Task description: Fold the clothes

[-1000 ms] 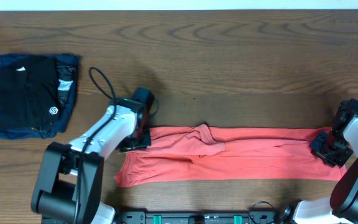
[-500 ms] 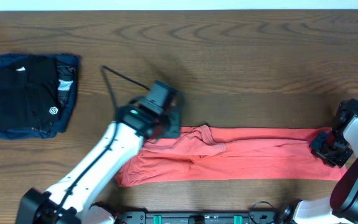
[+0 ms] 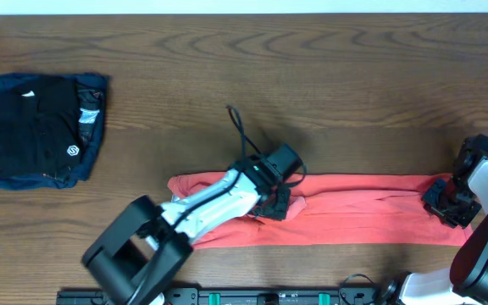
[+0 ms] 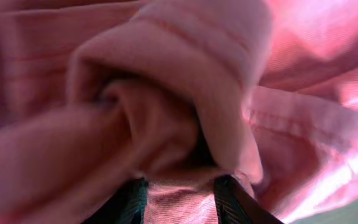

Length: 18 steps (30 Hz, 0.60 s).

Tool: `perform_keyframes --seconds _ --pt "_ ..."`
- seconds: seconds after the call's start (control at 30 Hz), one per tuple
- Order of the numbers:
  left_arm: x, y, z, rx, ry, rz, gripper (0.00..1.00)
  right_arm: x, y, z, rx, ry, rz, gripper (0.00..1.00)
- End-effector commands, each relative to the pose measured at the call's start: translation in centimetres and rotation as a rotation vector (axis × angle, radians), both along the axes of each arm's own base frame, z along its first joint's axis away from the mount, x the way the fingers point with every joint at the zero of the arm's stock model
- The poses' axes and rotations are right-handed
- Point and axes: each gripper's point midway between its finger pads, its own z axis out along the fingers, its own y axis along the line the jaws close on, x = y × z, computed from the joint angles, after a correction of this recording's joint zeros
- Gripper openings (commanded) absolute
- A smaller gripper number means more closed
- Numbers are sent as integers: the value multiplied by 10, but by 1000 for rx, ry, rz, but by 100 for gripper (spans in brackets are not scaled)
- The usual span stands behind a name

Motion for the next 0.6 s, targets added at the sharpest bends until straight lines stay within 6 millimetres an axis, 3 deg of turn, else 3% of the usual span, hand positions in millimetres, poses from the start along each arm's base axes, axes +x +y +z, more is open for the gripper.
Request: perform_keyframes --seconds 0.0,0.1,0.2,0.33,0.5,0.57 --pt "-4 -5 -13 10 35 13 38 -1 4 -11 28 -5 -22 30" --pt "-1 -4 -11 4 24 -5 38 -1 5 -11 36 -7 -22 30" --pt "10 3 7 -11 -6 -32 38 1 8 -11 59 -13 -10 31" --pt "30 23 56 -36 -61 7 39 12 11 3 106 -30 17 35" --pt "46 62 113 -89 -141 116 57 28 4 41 119 -29 24 40" --pt "48 77 126 -96 -160 151 57 38 4 56 141 -47 65 47"
